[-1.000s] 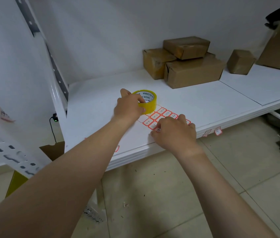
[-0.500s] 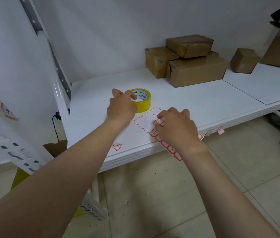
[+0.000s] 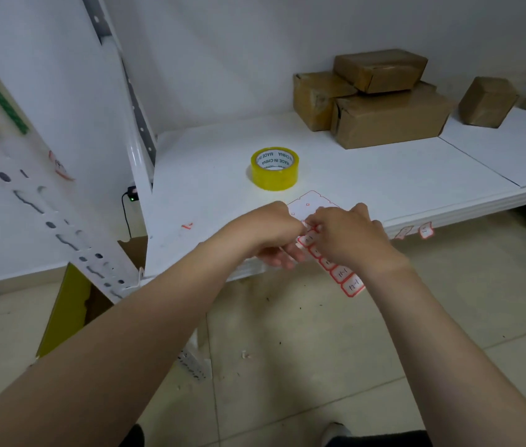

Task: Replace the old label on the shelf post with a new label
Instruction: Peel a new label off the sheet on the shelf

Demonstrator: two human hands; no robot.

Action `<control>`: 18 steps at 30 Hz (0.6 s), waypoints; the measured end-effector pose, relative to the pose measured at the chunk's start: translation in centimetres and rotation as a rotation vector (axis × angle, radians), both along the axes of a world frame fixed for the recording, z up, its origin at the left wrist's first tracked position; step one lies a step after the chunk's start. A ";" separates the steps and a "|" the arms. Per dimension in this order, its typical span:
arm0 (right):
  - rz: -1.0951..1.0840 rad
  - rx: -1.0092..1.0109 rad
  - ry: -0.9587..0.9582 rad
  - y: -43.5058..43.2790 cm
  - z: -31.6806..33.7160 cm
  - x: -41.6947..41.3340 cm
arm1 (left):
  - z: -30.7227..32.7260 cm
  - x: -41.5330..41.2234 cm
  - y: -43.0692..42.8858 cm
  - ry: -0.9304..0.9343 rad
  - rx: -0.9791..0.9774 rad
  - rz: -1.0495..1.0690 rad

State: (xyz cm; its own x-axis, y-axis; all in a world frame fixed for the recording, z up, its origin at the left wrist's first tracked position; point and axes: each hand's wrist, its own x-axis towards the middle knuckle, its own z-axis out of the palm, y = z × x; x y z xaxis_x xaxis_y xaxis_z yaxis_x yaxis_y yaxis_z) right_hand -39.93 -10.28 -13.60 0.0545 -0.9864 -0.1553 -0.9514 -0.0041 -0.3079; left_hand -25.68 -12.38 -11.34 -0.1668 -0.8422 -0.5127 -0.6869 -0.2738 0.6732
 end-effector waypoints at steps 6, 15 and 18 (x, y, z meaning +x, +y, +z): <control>-0.022 0.027 -0.070 1.3 0.4 -1.0 | -2.0 -0.5 2.2 0.246 0.077 0.175; -0.076 -0.086 -0.221 0.8 0.1 -2.4 | -2.9 -2.7 2.4 0.705 -0.071 0.600; -0.069 -0.175 -0.295 0.4 -0.1 -2.4 | -1.8 -3.6 2.1 0.813 0.014 0.632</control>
